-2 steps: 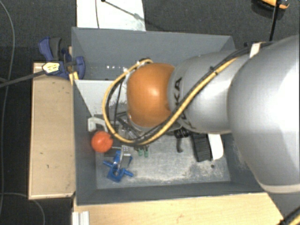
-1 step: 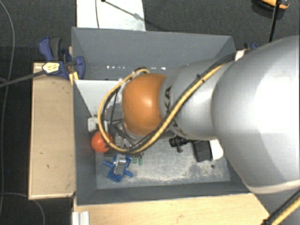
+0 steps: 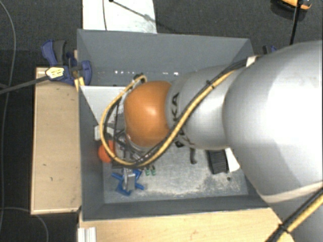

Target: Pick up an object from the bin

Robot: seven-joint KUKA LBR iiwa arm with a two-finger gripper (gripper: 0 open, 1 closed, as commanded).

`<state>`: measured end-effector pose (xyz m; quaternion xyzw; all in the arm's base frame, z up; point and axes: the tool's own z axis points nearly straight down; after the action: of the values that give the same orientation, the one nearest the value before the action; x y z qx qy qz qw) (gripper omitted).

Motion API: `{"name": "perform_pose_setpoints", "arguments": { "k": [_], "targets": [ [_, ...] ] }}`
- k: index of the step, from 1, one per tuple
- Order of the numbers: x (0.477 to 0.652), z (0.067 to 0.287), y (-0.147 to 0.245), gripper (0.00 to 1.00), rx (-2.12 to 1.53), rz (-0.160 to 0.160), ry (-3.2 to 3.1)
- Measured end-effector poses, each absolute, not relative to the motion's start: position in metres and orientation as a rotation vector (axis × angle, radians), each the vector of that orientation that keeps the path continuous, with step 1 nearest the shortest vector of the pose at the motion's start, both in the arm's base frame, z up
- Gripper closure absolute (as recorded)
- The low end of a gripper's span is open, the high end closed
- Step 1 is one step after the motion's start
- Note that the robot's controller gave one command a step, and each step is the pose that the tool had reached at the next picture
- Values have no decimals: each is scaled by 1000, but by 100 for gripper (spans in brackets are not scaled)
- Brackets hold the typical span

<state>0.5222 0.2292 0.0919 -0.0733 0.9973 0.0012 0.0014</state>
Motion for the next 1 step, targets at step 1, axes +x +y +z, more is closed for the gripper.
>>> {"name": "perform_pose_setpoints", "arguments": {
  "k": [1],
  "targets": [
    [517,75,218,100,-102,12,3146]
  ]
}}
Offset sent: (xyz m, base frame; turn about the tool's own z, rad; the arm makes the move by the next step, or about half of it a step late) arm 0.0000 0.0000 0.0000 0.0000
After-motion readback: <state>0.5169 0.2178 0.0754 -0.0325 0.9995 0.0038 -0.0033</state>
